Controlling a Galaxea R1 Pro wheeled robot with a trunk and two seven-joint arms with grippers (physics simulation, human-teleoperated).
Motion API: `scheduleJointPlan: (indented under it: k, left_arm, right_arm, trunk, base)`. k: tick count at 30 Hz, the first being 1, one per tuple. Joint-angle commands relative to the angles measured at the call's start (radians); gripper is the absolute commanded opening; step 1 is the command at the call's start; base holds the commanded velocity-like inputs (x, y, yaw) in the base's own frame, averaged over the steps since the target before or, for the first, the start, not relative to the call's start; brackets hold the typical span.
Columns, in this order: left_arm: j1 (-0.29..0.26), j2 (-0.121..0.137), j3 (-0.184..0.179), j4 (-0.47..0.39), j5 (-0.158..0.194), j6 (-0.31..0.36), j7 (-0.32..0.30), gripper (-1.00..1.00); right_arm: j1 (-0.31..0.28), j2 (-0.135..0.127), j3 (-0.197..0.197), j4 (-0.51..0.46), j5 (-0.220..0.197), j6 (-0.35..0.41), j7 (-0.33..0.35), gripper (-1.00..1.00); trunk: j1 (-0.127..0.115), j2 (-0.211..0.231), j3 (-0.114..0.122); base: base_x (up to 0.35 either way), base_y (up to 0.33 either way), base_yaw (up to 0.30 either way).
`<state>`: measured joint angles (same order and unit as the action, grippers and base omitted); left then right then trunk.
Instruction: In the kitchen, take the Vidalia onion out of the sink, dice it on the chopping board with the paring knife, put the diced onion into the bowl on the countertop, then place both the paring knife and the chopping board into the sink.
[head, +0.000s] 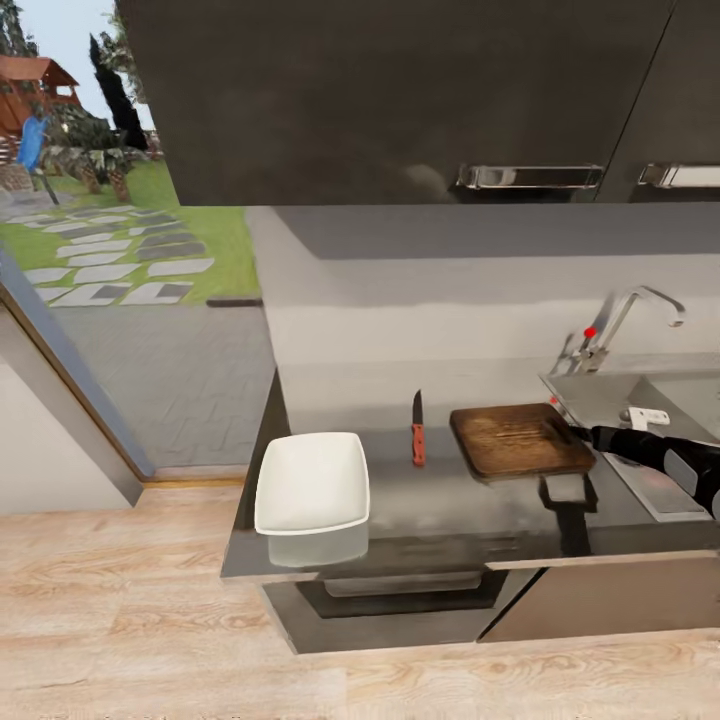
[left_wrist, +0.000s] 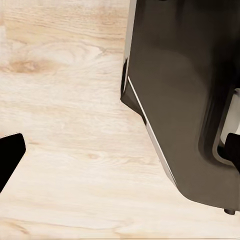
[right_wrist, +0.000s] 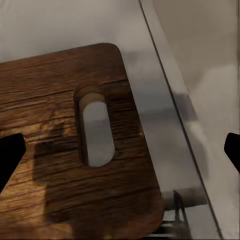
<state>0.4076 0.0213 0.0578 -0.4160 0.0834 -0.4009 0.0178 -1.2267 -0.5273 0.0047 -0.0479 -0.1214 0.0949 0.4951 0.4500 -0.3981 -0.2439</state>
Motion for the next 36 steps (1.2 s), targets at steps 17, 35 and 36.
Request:
scheduleJointPlan:
  k: [17,35,36]
  left_arm:
    - [0.0,0.0,-0.003,0.005,0.009,-0.002,0.001,1.0]
    - [0.0,0.0,-0.003,0.005,0.008,-0.002,0.001,1.0]
    - [0.0,0.0,-0.003,0.005,0.008,-0.002,0.001,1.0]
  right_arm:
    - [0.0,0.006,0.004,-0.001,-0.009,0.008,0.002,1.0]
    - [0.0,0.012,0.005,0.0,-0.007,0.008,-0.002,1.0]
    - [0.0,0.013,0.005,0.0,-0.007,0.008,-0.002,1.0]
  trunk:
    - [0.0,-0.002,-0.002]
    - [0.0,-0.002,-0.002]
    - [0.0,-0.002,-0.002]
  base:
    - [-0.331,0.0,0.0]
    - [-0.335,0.0,0.0]
    - [-0.335,0.0,0.0]
